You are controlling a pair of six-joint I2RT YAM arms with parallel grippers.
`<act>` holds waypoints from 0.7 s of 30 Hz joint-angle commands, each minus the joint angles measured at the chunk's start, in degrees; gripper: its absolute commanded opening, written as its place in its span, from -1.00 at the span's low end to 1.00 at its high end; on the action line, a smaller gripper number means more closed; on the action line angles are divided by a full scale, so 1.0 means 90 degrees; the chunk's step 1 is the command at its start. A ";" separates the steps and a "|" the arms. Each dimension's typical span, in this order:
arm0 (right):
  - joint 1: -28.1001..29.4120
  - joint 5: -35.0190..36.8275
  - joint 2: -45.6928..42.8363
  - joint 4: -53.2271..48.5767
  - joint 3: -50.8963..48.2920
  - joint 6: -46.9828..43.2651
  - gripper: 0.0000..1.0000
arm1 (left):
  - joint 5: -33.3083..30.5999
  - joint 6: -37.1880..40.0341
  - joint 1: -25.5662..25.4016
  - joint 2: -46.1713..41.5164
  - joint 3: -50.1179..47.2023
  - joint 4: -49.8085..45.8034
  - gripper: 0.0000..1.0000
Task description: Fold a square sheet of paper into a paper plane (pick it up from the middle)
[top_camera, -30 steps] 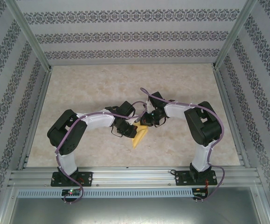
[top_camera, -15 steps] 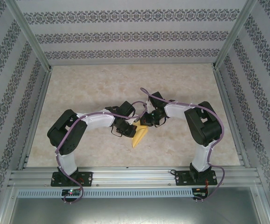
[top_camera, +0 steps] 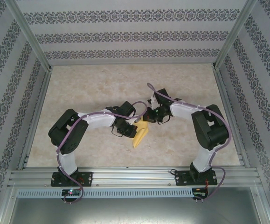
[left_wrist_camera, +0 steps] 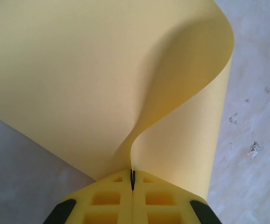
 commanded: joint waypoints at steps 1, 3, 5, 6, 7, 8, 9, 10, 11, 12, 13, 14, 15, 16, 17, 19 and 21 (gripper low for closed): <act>-0.0053 -0.0106 -0.0155 -0.0023 0.0043 -0.0023 -0.96 | 0.0053 0.0140 -0.0065 0.0105 0.0039 -0.0128 -1.00; -0.0020 -0.0167 0.0105 -0.0142 0.0147 -0.0107 -1.00 | 0.0067 0.0153 -0.0060 0.0088 0.0037 -0.0122 -1.00; 0.0034 -0.0079 0.0295 -0.0191 0.0241 -0.0121 -1.00 | 0.0073 0.0154 -0.0065 0.0102 0.0044 -0.0147 -1.00; 0.0044 -0.0004 0.0363 -0.0214 0.0271 -0.0129 -1.00 | 0.0081 0.0154 -0.0066 0.0088 0.0042 -0.0141 -1.00; 0.0049 -0.0027 0.0451 -0.0231 0.0302 -0.0135 -1.00 | 0.0079 0.0156 -0.0065 0.0079 0.0034 -0.0135 -1.00; 0.0061 -0.0099 0.0545 -0.0214 0.0333 -0.0148 -1.00 | 0.0080 0.0157 -0.0065 0.0073 0.0031 -0.0138 -1.00; 0.0087 -0.0133 0.0627 -0.0233 0.0378 -0.0172 -1.00 | 0.0082 0.0154 -0.0061 0.0078 0.0034 -0.0137 -1.00; 0.0117 -0.0136 0.0716 -0.0306 0.0436 -0.0237 -1.00 | 0.0086 0.0163 -0.0066 0.0078 0.0042 -0.0147 -1.00; 0.0149 -0.0077 0.0794 -0.0419 0.0497 -0.0315 -1.00 | 0.0075 0.0172 -0.0065 0.0073 0.0055 -0.0157 -1.00; 0.0161 0.0001 0.0839 -0.0514 0.0533 -0.0368 -1.00 | 0.0083 0.0173 -0.0066 0.0073 0.0058 -0.0156 -1.00; 0.0170 0.0142 0.0904 -0.0660 0.0576 -0.0425 -1.00 | 0.0085 0.0173 -0.0071 0.0063 0.0063 -0.0152 -1.00; 0.0171 0.0228 0.0949 -0.0757 0.0592 -0.0475 -1.00 | 0.0087 0.0165 -0.0063 0.0063 0.0083 -0.0157 -1.00; 0.0171 0.0279 0.0978 -0.0798 0.0581 -0.0516 -1.00 | 0.0098 0.0172 -0.0066 0.0054 0.0104 -0.0167 -1.00; 0.0171 0.0329 0.1005 -0.0842 0.0568 -0.0563 -1.00 | 0.0102 0.0173 -0.0066 0.0028 0.0139 -0.0171 -1.00; 0.0179 0.0365 0.1025 -0.0875 0.0555 -0.0602 -1.00 | 0.0095 0.0179 -0.0066 0.0017 0.0179 -0.0203 -1.00; 0.0182 0.0413 0.1033 -0.0902 0.0529 -0.0638 -1.00 | 0.0064 0.0202 -0.0066 -0.0009 0.0290 -0.0268 -1.00; 0.0181 0.0440 0.1040 -0.0897 0.0505 -0.0644 -1.00 | 0.0032 0.0239 -0.0066 0.0004 0.0373 -0.0313 -1.00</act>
